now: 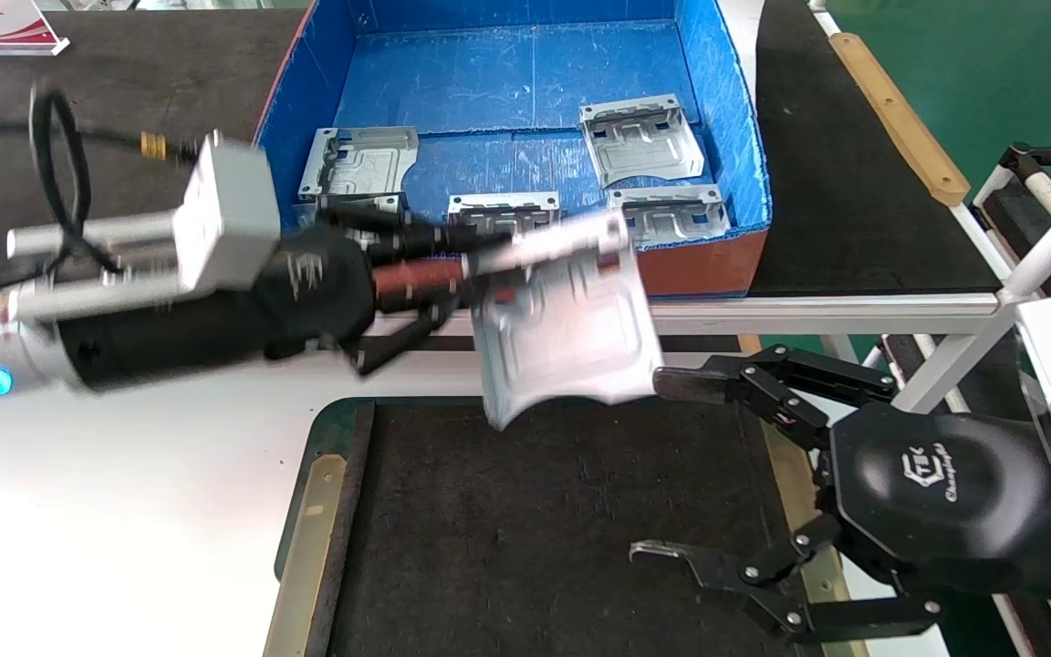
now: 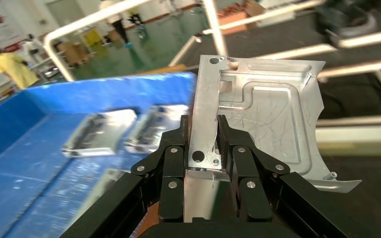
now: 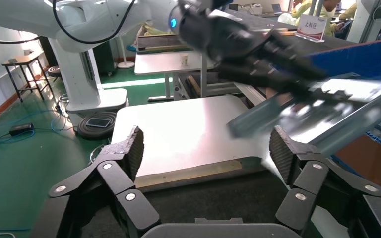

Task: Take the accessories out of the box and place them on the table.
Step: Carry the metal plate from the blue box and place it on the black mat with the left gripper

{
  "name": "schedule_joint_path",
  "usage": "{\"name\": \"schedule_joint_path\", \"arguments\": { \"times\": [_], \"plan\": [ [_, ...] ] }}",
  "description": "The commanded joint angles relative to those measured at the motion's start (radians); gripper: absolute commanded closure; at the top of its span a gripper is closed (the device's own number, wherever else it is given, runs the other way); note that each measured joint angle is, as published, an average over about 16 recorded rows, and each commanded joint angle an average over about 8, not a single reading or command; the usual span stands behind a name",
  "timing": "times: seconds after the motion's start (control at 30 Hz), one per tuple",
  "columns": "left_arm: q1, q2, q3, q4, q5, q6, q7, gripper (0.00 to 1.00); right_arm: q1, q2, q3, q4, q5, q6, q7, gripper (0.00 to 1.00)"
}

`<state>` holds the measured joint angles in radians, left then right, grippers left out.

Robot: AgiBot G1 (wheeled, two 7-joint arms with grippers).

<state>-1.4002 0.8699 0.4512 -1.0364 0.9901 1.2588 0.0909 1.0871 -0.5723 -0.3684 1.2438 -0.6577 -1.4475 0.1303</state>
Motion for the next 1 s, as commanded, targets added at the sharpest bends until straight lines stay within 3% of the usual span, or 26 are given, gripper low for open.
{"name": "schedule_joint_path", "arguments": {
  "times": [0.03,0.3,0.5,0.7,1.0],
  "plan": [
    [0.016,-0.011,-0.001,-0.009,-0.006,0.028,0.027,1.0,0.0,0.0,0.0,0.0,0.0,0.0,0.0,0.0],
    [0.093,-0.023,0.017,-0.009,-0.003,0.113,0.131,1.0,0.0,0.0,0.0,0.0,0.0,0.0,0.0,0.0],
    [0.164,0.011,0.049,-0.015,0.042,0.113,0.227,1.0,0.0,0.0,0.0,0.0,0.0,0.0,0.0,0.0],
    [0.223,0.099,0.076,0.014,0.118,-0.007,0.306,1.0,0.0,0.0,0.0,0.0,0.0,0.0,0.0,0.0],
    [0.229,0.301,0.11,0.158,0.219,-0.217,0.413,1.0,0.0,0.0,0.0,0.0,0.0,0.0,0.0,0.0]
  ]
}}
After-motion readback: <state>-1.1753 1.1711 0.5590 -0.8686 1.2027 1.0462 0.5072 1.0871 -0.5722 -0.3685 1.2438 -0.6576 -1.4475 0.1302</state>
